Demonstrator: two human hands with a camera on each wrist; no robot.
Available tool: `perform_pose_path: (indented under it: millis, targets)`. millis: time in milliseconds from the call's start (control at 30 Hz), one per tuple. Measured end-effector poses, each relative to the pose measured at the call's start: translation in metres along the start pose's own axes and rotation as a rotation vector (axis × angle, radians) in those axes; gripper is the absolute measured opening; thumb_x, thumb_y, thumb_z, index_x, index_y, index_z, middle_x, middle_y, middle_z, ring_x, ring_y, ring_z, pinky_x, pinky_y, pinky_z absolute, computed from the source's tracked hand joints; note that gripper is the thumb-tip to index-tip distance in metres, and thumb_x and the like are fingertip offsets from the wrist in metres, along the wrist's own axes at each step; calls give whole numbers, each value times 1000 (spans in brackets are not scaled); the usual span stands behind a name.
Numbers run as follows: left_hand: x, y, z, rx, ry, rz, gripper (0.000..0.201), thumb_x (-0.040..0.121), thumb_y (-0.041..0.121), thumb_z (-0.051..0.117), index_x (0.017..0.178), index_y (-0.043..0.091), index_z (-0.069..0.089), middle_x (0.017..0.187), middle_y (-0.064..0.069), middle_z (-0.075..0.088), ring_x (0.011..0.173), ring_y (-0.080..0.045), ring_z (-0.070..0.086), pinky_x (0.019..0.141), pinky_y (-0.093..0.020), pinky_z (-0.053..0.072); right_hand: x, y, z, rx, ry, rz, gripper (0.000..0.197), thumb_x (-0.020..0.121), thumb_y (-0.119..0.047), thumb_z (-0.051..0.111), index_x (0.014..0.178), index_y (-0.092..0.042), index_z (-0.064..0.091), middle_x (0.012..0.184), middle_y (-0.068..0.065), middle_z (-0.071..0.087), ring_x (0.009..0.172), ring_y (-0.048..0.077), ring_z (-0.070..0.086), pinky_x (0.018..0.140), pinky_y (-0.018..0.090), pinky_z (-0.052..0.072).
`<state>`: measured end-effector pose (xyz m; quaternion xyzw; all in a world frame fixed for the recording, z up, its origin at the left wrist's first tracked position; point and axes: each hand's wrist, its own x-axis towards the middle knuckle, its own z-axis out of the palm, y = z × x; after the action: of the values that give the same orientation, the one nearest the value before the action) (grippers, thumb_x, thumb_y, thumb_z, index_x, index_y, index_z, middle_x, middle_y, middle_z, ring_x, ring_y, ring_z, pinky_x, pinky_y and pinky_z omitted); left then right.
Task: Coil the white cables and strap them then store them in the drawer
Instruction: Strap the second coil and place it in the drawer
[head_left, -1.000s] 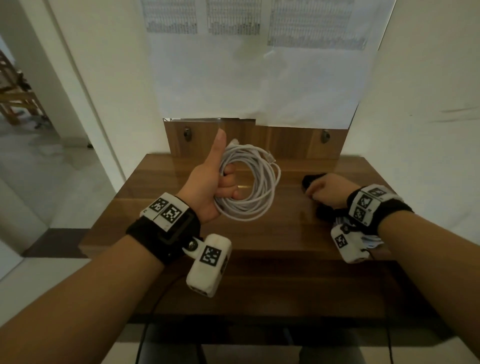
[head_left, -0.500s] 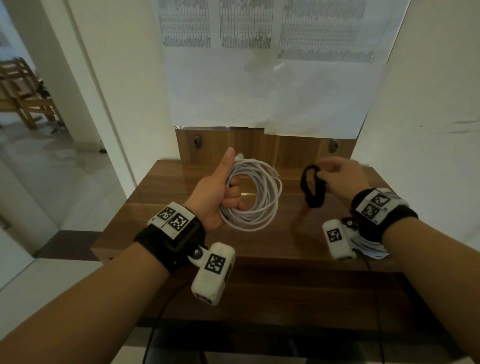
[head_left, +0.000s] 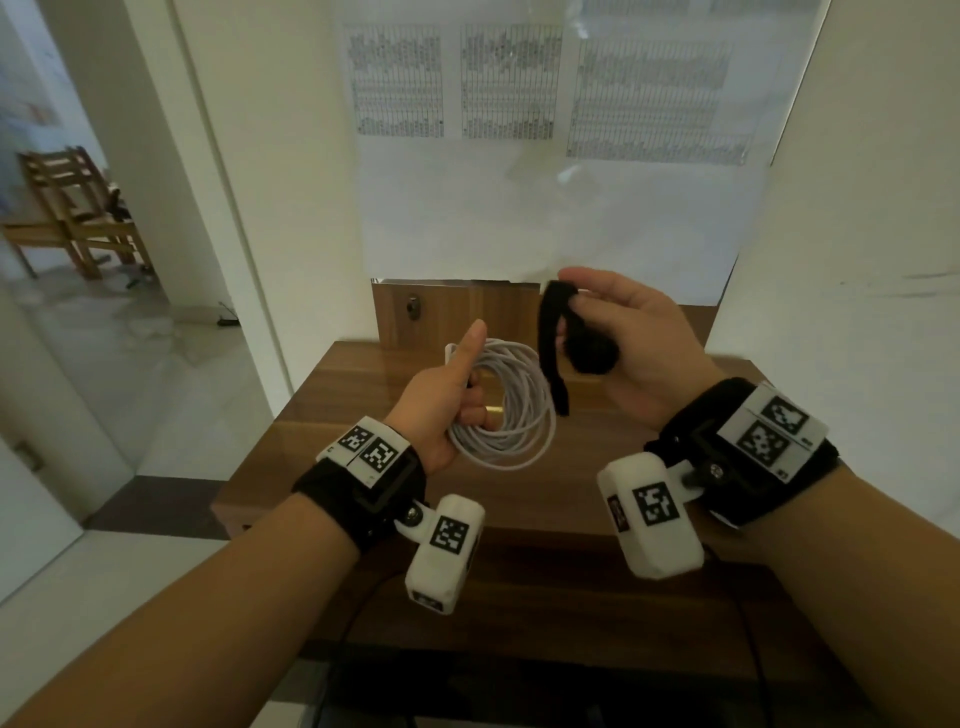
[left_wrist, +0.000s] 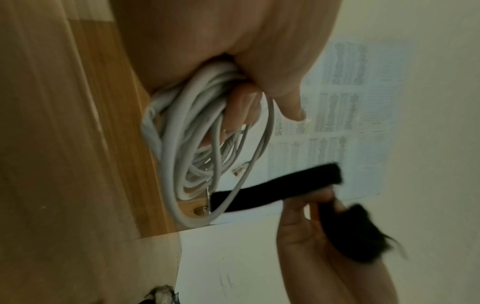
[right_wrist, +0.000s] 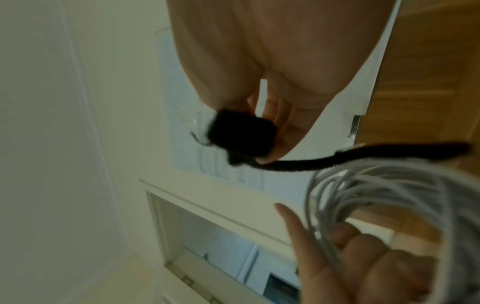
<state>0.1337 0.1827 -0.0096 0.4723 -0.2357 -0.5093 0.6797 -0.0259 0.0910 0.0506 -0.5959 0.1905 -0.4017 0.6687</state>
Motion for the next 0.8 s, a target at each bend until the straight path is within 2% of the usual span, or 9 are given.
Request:
perform_pose_path:
  millis: [67,133,233,333,500,600,700,800]
  targets:
    - [-5,1,-3,-10,-17,-10,37,81,56,65,78,21,54,55,8,26,41,-6,26,43,-20,35,-1,-5,6,-21,-19,28,22,100,-3,52,109,-12,70,93,7,69,74,13,66,62,25,54]
    - [-10,2,-3,-3,-73,3,34,85,55,60,91,22,58,52,9,35,41,-5,25,44,-18,35,-2,-6,13,-90,-7,56,19,99,-6,54,109,-13,70,89,8,65,62,9,64,53,22,51]
    - [-17,-1,1,6,-163,11,49,82,56,59,110,17,56,50,7,50,40,-2,27,45,-18,39,-1,-9,24,-56,42,97,17,101,-8,52,113,-12,64,92,12,66,50,9,61,45,23,48]
    - [-21,-5,4,-17,-250,0,54,77,55,64,108,11,59,46,10,42,38,-2,28,48,-18,42,0,-11,36,49,90,86,16,102,-4,46,114,-10,55,90,17,70,48,17,62,46,27,53]
    - [-20,-9,-1,-21,-286,45,40,80,36,71,105,6,63,48,10,36,39,-4,33,52,-22,46,1,-8,41,299,150,143,23,103,0,42,121,-9,53,102,24,67,62,27,74,54,34,59]
    - [-19,-9,-3,-36,-295,62,29,84,29,69,102,9,62,47,9,35,38,-5,33,52,-22,46,3,-6,41,418,173,174,27,102,2,40,125,-5,53,108,29,67,71,33,76,61,40,63]
    - [-19,-11,-2,-23,-284,82,21,85,27,69,94,11,61,47,9,35,38,-5,33,52,-22,45,4,0,41,484,179,219,30,103,0,38,129,-5,52,113,32,66,76,35,76,60,38,62]
    - [-19,-13,-4,-12,-295,46,23,87,29,66,98,10,62,47,10,36,37,-5,34,52,-22,46,4,3,40,447,200,224,27,104,0,37,126,-7,50,111,32,66,77,36,76,61,39,63]
